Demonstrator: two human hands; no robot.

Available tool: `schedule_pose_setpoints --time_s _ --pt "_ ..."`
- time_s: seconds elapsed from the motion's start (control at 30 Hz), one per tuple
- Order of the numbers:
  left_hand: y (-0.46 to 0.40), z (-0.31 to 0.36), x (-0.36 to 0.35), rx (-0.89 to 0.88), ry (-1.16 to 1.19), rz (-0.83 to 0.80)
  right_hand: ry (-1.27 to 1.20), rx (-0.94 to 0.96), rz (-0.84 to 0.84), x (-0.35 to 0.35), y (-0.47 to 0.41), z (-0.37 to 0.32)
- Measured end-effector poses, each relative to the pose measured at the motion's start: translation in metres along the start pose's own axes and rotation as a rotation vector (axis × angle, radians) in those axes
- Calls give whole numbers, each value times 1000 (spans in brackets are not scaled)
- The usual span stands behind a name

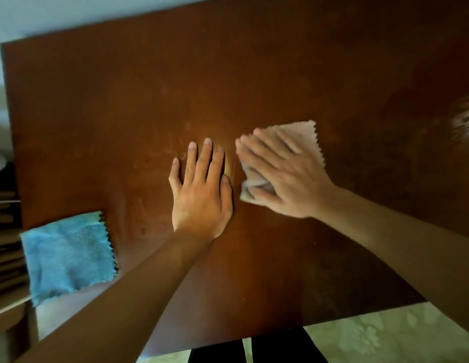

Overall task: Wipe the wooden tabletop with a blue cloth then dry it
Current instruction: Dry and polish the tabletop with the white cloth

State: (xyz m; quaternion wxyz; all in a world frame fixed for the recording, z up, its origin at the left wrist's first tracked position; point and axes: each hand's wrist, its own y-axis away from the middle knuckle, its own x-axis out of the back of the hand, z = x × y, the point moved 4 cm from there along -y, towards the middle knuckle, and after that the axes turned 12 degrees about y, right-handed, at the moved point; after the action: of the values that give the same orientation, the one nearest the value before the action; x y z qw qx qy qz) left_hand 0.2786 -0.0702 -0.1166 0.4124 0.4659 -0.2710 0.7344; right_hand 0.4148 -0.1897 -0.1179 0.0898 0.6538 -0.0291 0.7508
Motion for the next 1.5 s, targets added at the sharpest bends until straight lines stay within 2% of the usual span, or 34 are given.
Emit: schedule_pose_setpoints --time_s 0.07,0.17,0.3,0.4,0.47,0.6,0.63,0.73,0.8,0.9,1.0,1.07,1.17,1.27,1.33,1.43,1.5 --pt "1 0 0 -3 13 10 -2 -105 -32 1 -16 13" --pt "0 -1 0 -2 62 20 -25 -160 -41 7 -16 5" --pt "1 -1 2 13 127 15 -95 -211 13 8 46 -69" --pt "0 -2 3 11 127 20 -162 -164 11 14 103 -144" --pt "1 -2 2 3 111 8 -162 -114 -21 13 122 -169" --pt "0 -1 1 1 79 -10 -108 55 -41 7 118 -137" --pt "0 -1 1 3 75 -14 -105 24 -41 5 112 -115" --pt "1 -1 1 3 77 -16 -52 -228 -68 1 88 -48" --pt "2 -1 1 -5 77 -8 -39 -352 -96 2 78 -35" --pt "1 -1 1 -2 81 -28 -80 -444 -30 7 86 -77" --pt "1 0 2 0 87 -27 -171 -406 11 15 112 -159" --pt "1 0 3 2 83 -24 -177 -349 3 16 124 -181" --pt "1 2 3 3 79 -47 -173 -316 -25 8 133 -144" --pt "1 2 5 6 87 -52 -152 -609 -62 -3 153 -64" --pt "2 3 6 -3 87 -56 -119 -776 -117 -6 168 -33" --pt "2 4 7 -5 76 -62 -118 -878 -143 -3 158 -62" --pt "3 6 7 -13 48 -67 -138 -817 -88 3 144 -111"
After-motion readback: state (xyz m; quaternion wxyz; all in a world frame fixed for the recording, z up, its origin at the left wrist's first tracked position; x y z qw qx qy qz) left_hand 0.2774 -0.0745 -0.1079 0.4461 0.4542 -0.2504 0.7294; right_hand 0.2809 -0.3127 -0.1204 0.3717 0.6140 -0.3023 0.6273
